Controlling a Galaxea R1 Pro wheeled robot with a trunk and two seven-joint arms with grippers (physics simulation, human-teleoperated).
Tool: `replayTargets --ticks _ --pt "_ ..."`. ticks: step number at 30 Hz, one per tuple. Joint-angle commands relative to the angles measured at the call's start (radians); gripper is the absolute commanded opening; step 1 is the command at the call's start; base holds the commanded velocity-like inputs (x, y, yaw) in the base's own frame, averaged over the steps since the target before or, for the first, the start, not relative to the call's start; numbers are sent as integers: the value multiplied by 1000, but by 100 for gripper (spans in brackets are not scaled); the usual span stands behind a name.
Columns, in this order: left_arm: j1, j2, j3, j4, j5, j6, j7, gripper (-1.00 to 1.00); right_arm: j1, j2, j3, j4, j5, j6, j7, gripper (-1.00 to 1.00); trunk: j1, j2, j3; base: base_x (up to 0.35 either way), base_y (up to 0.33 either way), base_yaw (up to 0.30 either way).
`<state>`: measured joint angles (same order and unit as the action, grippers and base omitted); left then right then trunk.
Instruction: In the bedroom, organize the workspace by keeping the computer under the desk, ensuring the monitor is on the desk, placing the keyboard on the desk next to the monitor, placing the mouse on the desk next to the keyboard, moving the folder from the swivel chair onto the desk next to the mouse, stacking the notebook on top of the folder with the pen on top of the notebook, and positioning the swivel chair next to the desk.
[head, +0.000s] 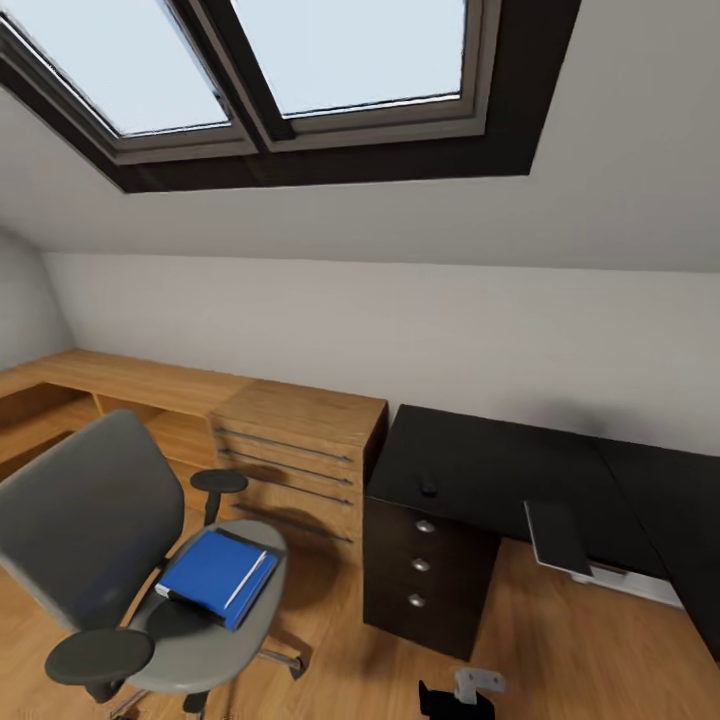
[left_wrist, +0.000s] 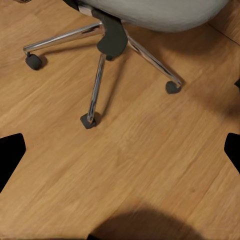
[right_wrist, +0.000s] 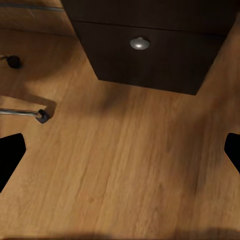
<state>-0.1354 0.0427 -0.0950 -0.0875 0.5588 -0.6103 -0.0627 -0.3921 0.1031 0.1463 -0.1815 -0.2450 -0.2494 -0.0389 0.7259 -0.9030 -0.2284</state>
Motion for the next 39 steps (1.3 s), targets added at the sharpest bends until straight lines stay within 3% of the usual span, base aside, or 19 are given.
replayTargets --ticks 1,19,30,35,39 --pt "-1 0 -8 2 11 -3 -5 100 -1 0 9 0 -8 -4 -4 100 0 -1 -2 0 0 260" --pt "-1 0 -9 2 10 -2 -6 100 -1 -2 8 0 -10 -9 -5 100 0 -1 -12 0 0 246" --pt "-1 -1 -9 2 8 -2 -6 100 -1 -4 9 -3 -7 -54 -7 100 0 -1 -14 0 0 49" --pt "-1 -1 -9 2 8 -4 -6 100 -3 -25 9 -29 -6 -44 -10 100 0 -1 -14 0 0 5" --pt "-1 -1 -8 2 8 -4 -6 100 -8 -46 9 -82 -6 27 -12 100 0 -1 -14 0 0 2"
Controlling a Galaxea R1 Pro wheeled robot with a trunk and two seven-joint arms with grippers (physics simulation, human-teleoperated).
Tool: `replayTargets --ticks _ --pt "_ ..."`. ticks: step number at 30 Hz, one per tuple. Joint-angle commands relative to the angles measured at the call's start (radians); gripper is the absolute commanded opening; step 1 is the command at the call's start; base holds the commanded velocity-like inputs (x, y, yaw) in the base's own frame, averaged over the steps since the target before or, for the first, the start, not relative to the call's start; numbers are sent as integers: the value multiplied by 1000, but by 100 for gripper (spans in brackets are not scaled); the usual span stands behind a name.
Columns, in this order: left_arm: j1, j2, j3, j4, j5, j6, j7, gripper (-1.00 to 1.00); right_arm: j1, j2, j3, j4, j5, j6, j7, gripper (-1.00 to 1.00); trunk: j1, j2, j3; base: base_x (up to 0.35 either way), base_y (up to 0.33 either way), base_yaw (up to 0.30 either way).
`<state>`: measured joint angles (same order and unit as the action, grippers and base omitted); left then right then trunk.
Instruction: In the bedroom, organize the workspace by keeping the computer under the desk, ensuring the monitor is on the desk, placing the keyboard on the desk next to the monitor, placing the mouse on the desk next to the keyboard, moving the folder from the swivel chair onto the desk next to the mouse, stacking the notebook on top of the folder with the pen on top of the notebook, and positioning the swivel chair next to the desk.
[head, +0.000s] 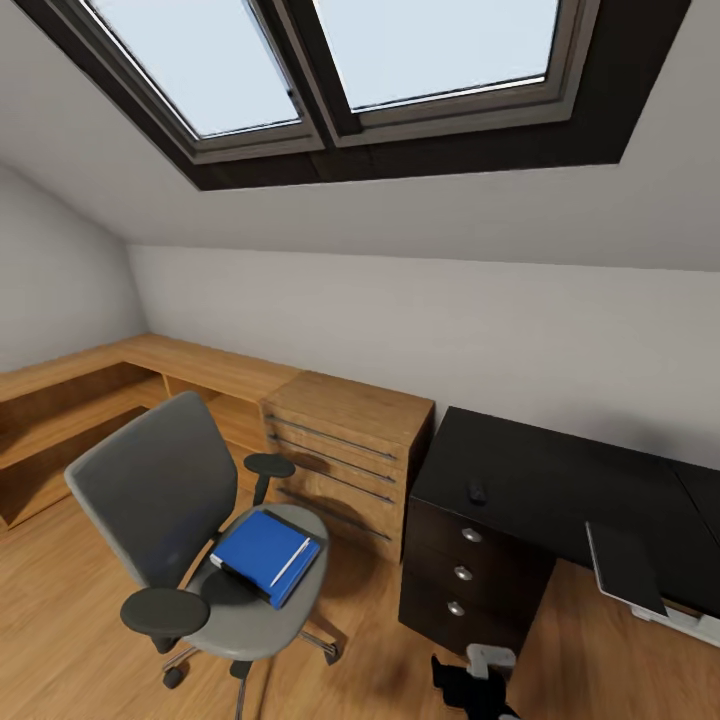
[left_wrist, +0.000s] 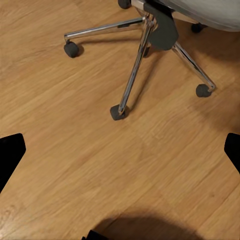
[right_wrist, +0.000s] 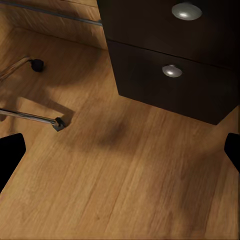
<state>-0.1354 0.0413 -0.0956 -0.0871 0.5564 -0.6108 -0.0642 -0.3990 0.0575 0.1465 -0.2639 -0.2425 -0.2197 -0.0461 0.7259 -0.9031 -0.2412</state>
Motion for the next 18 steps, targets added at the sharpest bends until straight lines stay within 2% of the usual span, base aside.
replayTargets --ticks 1,2,3,7,11,12,18 --pt "-1 0 -8 1 11 -3 -5 100 -2 -5 8 -18 -9 30 -5 100 0 -1 -1 0 0 1" --pt "-1 0 -8 1 11 -3 -5 100 -5 -11 8 -40 -9 66 -6 100 0 -1 -1 0 0 0" --pt "-1 0 -8 1 11 -3 -5 100 -12 -24 8 -94 -9 147 -8 100 -4 6 2 0 0 0" --pt "-1 0 -8 1 11 -1 -5 100 -24 -53 8 -225 -9 323 -21 100 -19 34 14 0 0 0" --pt "-1 0 -9 1 11 0 -5 100 -31 -71 7 -371 -9 481 -46 100 -34 62 27 0 0 0" --pt "-1 0 -9 1 11 0 -5 100 -37 -76 7 -442 -9 546 -67 100 -38 69 30 0 0 0" --pt "-1 0 -8 1 12 3 -5 100 -66 -82 7 -603 -9 684 -144 100 -61 111 49 0 0 0"
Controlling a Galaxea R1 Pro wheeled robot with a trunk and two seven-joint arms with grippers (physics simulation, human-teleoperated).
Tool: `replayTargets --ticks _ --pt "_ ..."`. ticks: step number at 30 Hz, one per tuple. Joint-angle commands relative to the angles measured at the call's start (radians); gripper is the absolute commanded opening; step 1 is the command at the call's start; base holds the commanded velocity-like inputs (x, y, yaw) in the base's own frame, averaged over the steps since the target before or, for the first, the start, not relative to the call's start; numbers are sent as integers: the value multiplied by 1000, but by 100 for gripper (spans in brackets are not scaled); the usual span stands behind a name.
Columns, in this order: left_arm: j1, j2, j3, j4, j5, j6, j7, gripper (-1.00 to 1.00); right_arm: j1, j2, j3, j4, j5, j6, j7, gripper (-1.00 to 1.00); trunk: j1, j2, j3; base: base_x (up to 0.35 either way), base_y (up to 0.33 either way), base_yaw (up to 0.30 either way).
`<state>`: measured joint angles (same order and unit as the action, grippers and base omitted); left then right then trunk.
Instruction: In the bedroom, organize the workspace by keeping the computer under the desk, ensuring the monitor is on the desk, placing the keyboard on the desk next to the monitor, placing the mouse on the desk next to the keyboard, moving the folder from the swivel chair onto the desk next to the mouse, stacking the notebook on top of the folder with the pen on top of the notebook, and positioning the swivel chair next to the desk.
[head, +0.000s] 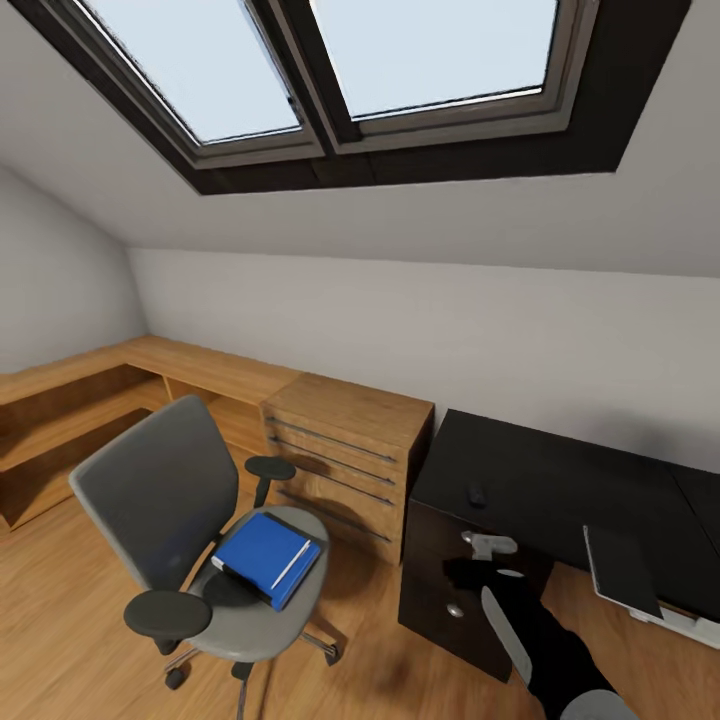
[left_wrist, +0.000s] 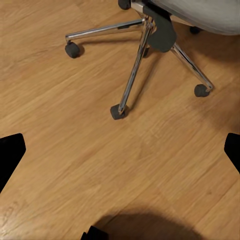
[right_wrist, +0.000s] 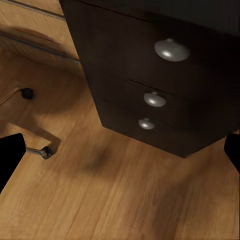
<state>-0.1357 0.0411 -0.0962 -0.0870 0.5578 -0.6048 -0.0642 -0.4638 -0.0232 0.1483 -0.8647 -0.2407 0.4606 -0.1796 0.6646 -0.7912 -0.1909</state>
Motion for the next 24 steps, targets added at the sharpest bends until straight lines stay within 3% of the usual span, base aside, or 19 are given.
replayTargets --ticks 1,7,19,24 --pt "-1 0 -8 1 11 -3 -5 100 -6 -2 5 -21 -11 18 -21 100 -4 6 2 0 0 0" --pt "-1 0 -7 2 11 1 -5 100 -31 -3 5 -89 -11 65 -58 100 -27 48 20 0 0 0" --pt "-1 -2 -7 3 11 3 -5 100 -39 -6 3 -96 -11 72 -62 100 -73 132 58 0 0 0" --pt "-1 -4 -6 3 10 -3 -5 100 -39 -39 2 -92 -15 72 -59 100 -92 167 74 0 0 0"
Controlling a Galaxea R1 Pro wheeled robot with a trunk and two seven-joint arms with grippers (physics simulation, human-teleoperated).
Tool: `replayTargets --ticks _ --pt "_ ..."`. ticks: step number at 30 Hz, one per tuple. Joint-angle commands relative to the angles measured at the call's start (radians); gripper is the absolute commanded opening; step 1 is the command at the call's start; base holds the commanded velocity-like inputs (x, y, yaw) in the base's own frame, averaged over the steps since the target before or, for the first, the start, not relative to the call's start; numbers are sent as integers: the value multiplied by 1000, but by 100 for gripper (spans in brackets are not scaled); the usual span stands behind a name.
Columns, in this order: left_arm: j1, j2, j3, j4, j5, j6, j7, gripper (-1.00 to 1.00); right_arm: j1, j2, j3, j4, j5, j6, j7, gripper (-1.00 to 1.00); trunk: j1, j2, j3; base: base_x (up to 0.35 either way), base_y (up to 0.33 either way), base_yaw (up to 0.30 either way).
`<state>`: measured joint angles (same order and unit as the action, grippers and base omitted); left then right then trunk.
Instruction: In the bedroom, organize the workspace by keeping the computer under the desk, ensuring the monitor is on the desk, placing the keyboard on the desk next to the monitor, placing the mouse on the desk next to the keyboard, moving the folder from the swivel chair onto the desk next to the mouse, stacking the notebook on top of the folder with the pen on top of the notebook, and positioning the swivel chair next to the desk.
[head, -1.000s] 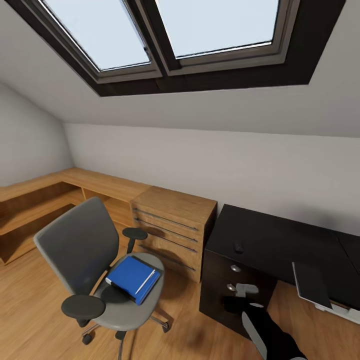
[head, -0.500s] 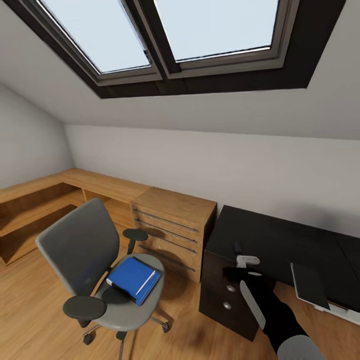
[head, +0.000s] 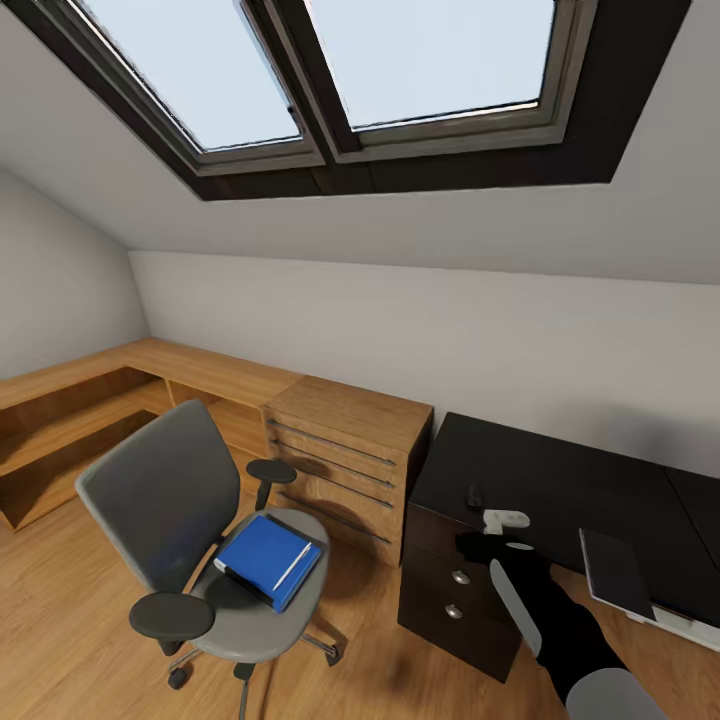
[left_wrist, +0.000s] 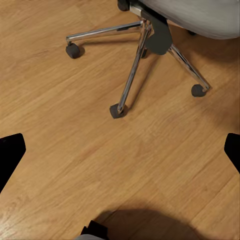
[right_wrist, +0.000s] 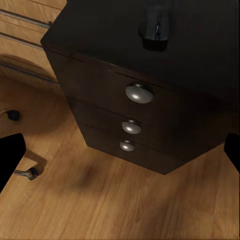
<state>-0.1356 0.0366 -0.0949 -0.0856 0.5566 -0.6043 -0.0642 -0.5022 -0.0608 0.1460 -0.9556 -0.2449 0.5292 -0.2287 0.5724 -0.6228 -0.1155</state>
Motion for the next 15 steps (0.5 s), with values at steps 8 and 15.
replayTargets --ticks 8,15 --pt "-1 -21 -8 20 -1 -146 -8 100 -1 -35 4 0 -14 2 -8 100 0 -1 -2 0 0 0" --pt "-1 -26 -8 39 -4 -196 -8 100 -1 -45 4 0 -14 2 -8 100 0 -1 -2 0 0 0"
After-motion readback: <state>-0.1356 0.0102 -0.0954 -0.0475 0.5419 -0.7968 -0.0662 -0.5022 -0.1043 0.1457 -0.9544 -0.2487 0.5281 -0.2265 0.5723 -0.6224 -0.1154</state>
